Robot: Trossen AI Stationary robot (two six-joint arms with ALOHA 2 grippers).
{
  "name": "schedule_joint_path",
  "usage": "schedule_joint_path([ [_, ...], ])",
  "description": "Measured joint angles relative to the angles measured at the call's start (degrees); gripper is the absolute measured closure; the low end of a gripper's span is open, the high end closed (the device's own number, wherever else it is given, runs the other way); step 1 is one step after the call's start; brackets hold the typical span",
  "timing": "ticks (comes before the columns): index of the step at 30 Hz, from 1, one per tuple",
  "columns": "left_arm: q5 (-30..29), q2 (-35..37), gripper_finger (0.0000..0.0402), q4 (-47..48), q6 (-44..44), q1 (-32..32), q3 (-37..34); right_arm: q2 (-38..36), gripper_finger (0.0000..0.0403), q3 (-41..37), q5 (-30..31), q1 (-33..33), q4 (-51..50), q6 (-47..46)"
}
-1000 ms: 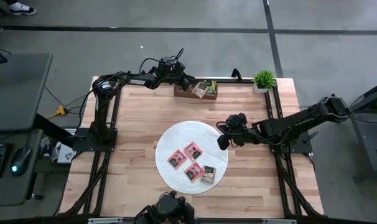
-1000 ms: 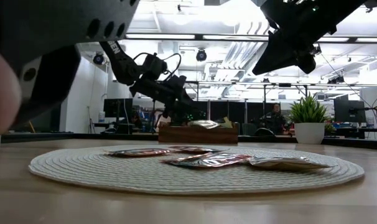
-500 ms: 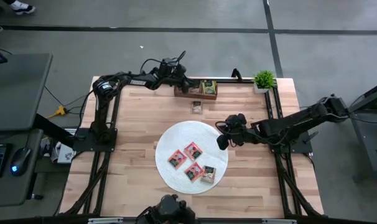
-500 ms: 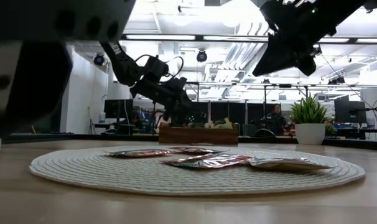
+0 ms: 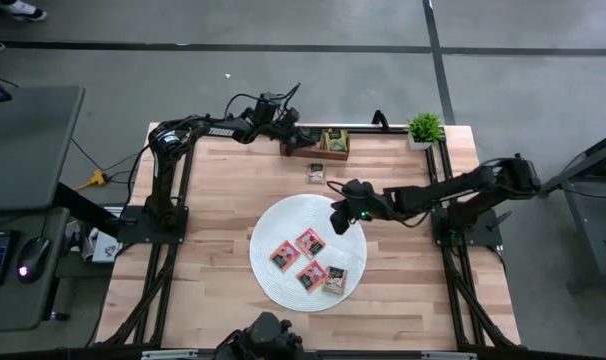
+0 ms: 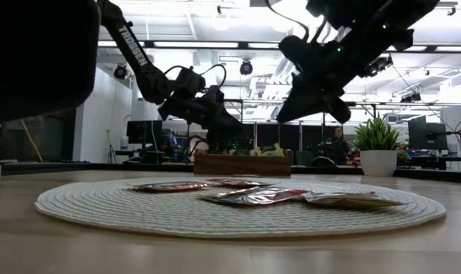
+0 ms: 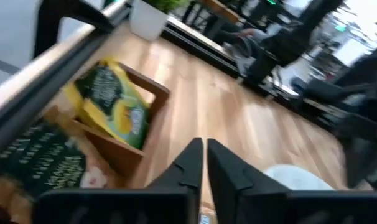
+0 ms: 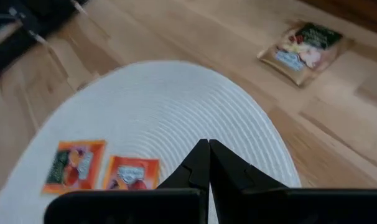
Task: Pick & Place Tea
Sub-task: Put the brown tea bag into the middle section of the wooden organizer
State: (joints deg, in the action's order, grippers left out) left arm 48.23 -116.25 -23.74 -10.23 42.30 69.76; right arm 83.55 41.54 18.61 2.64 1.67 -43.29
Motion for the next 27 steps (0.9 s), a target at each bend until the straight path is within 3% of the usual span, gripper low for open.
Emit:
schedule_joint_path([
  [6, 2.16, 0.84, 0.0396, 7.87, 5.89, -0.75, -0.04, 0.15, 0.0402, 0.00, -2.45, -2.49, -1.82, 0.24],
  [12, -6.12, 4.34, 0.0400, 24.90, 18.36, -3.75, -0.11, 0.15, 0.0402, 0.00, -5.27, -6.16, 0.82, 2.83],
  [17, -8.59, 5.32, 0.0399, 30.29, 23.17, -7.50, 0.05, 0.89, 0.0403, 0.00, -5.59, -9.45, 1.66, 7.51],
  [23, -13.18, 5.22, 0.0399, 34.31, 24.73, -11.18, 0.00, 7.86, 0.0403, 0.00, -14.35, -14.01, 11.48, 12.03],
  [27, -16.55, 5.77, 0.0399, 40.86, 27.58, -12.01, -0.03, 13.26, 0.0403, 0.57, -15.78, -15.49, 15.06, 11.84],
])
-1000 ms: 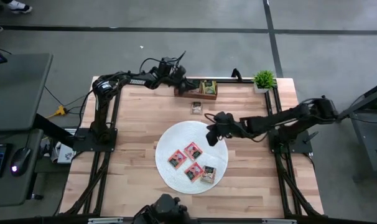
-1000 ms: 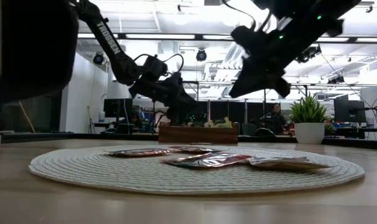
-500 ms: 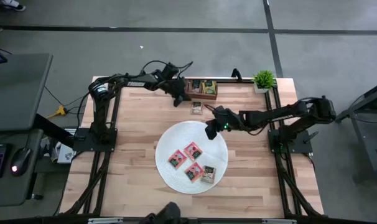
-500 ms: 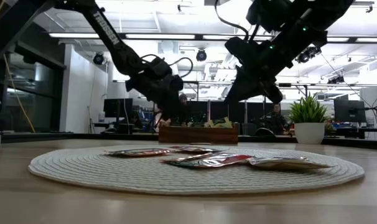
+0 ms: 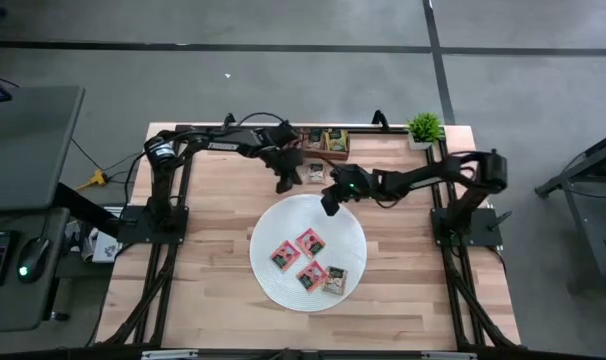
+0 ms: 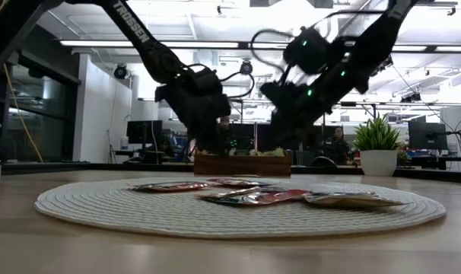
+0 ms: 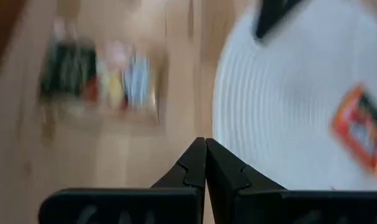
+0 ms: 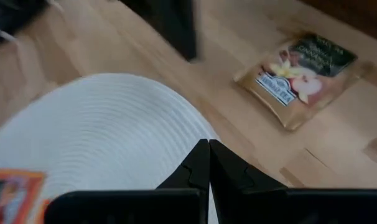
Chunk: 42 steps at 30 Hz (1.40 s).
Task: Pick & Place Tea
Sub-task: Put the brown tea bag into the middle section of the wooden organizer
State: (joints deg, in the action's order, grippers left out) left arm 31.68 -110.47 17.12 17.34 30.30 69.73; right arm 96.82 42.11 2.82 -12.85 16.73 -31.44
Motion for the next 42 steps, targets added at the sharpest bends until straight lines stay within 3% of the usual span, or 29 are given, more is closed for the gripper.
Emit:
schedule_joint_path([
  [5, -8.44, 1.59, 0.0399, 10.60, 6.87, 0.13, 0.01, 3.71, 0.0403, 3.93, -0.41, -1.25, 0.13, 2.42],
  [8, -10.37, 3.07, 0.0399, 13.09, 8.84, 0.95, -0.14, 5.38, 0.0403, 7.48, 0.69, -2.12, -2.05, 5.52],
  [14, -9.00, 2.94, 0.0399, 13.01, 8.99, 2.05, -0.14, 9.04, 0.0403, 12.88, 2.83, -4.44, -10.98, 9.93],
  [24, -8.66, 3.01, 0.0399, 12.37, 8.87, 1.93, -0.02, 11.17, 0.0403, 13.72, 2.41, -6.77, -10.47, 9.91],
  [34, -8.24, 2.99, 0.0399, 9.20, 7.64, 1.93, -0.02, 13.84, 0.0403, 13.83, 0.06, -7.61, -10.88, 7.40],
  [42, -7.01, 2.58, 0.0399, 6.34, 1.85, 1.45, -0.04, 13.72, 0.0403, 14.04, -0.85, -6.90, -18.86, 1.64],
])
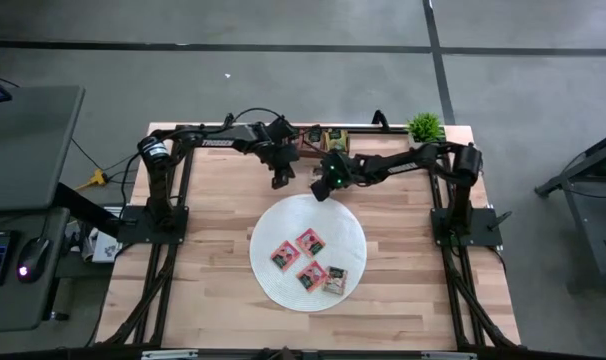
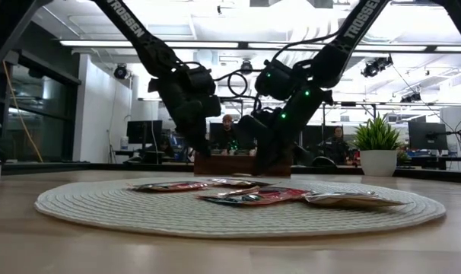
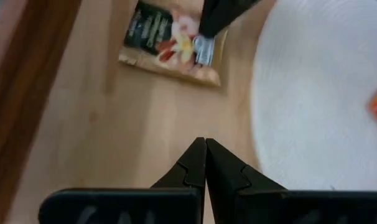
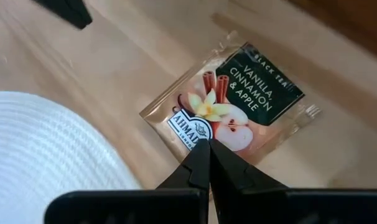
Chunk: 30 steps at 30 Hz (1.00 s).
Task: Pick & Place Tea
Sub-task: Put the brown tea bag into the middle section of the wooden organizer
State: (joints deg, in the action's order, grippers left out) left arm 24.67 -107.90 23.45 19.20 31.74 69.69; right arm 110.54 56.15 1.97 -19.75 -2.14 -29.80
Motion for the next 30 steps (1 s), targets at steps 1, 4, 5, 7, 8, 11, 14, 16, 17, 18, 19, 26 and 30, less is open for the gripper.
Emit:
schedule_joint_path([
  [1, 0.71, -0.26, 0.0399, -0.89, -0.62, -0.34, -0.01, -0.03, 0.0403, 0.00, -0.63, 0.10, -1.37, -1.07],
  [4, 3.18, -0.53, 0.0399, -3.27, -3.06, -1.63, -0.07, -0.19, 0.0403, -0.05, -1.98, 0.87, -2.70, -2.87],
  [5, 3.86, -0.53, 0.0399, -4.32, -3.99, -2.15, -0.07, -0.42, 0.0403, -0.05, -2.64, 1.16, -3.46, -3.64],
  [7, 4.52, -0.86, 0.0399, -6.05, -5.57, -3.36, -0.04, -0.58, 0.0403, -0.06, -2.72, 1.93, -4.63, -5.61],
  [8, 4.47, -1.14, 0.0399, -6.93, -6.52, -4.05, -0.04, -0.81, 0.0403, -0.05, -2.74, 2.21, -5.44, -6.21],
  [11, 4.28, -1.26, 0.0398, -8.17, -8.33, -5.85, -0.06, -1.04, 0.0403, -0.05, -2.27, 3.16, -7.38, -7.17],
  [14, 1.34, -1.25, 0.0398, -8.71, -10.10, -7.71, -0.04, -1.48, 0.0403, -0.03, -1.98, 4.11, -9.87, -8.52],
  [16, -1.76, -1.25, 0.0398, -9.31, -11.42, -8.78, -0.07, -2.10, 0.0403, -0.03, -1.51, 4.76, -11.82, -9.00],
  [17, -3.33, -1.25, 0.0398, -9.64, -12.12, -9.13, -0.04, -2.20, 0.0403, -0.03, -1.20, 5.05, -12.37, -9.16],
  [18, -4.65, -1.25, 0.0398, -9.67, -13.10, -9.41, -0.04, -2.43, 0.0403, -0.03, -1.02, 5.26, -12.94, -9.42],
  [19, -5.86, -1.25, 0.0398, -9.80, -14.28, -9.44, -0.04, -2.61, 0.0403, -0.03, -1.05, 5.43, -13.79, -9.73],
  [26, -5.59, -3.45, 0.0366, -14.57, -19.62, -9.24, 0.13, -2.67, 0.0403, -0.03, -1.40, 6.73, -14.16, -10.25],
  [30, -1.19, -5.54, 0.0309, -15.71, -22.78, -8.86, 0.07, -2.69, 0.0403, -0.03, -2.48, 6.97, -14.29, -10.27],
])
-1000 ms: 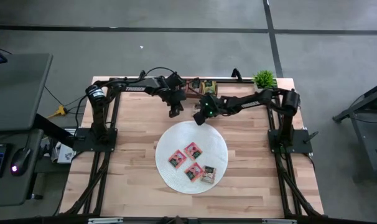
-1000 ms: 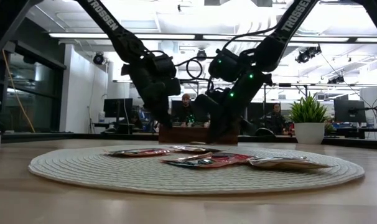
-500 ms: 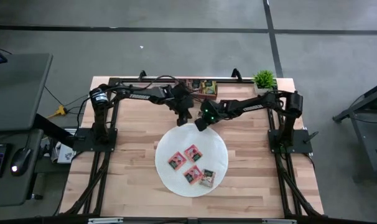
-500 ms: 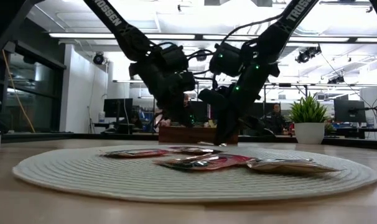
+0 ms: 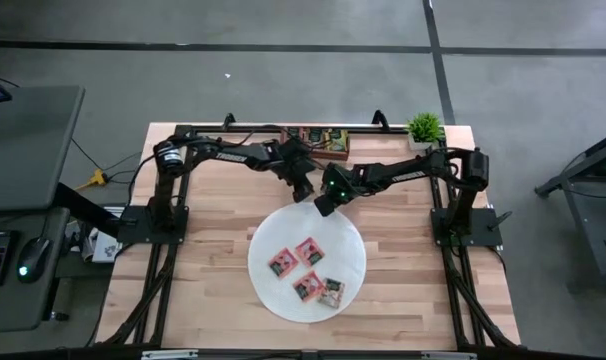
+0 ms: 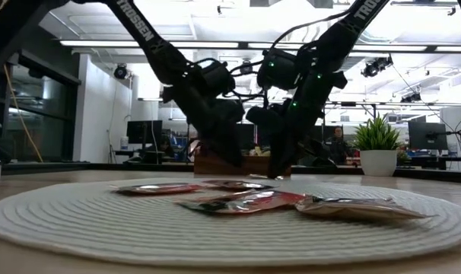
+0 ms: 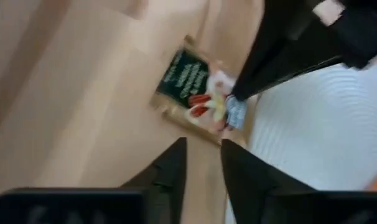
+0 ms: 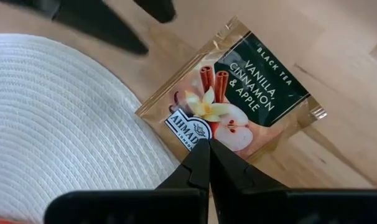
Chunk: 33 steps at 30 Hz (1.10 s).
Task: Pick & Place Tea
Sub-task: Put the brown tea bag into the middle section of the wooden organizer
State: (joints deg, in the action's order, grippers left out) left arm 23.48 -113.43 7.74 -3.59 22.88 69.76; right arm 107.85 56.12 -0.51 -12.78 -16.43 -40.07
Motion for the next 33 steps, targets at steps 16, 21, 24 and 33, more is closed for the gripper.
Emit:
schedule_joint_path([
  [16, 7.97, -4.14, 0.0203, -4.27, -8.05, 0.74, -0.05, 0.00, 0.0403, -0.02, -1.91, 0.04, 0.16, 0.35],
  [21, 7.49, -4.47, 0.0202, -5.68, -9.47, 0.72, -0.05, 0.05, 0.0403, -0.13, -3.21, 0.13, 1.39, 1.51],
  [24, 9.66, -6.76, 0.0202, -8.50, -11.61, 0.87, 0.10, 0.07, 0.0403, -0.15, -3.59, 0.11, 1.55, 2.04],
  [33, 10.30, -8.81, 0.0202, -9.25, -12.41, 0.76, 0.20, 0.07, 0.0403, -0.17, -3.85, 0.11, 1.71, 2.89],
])
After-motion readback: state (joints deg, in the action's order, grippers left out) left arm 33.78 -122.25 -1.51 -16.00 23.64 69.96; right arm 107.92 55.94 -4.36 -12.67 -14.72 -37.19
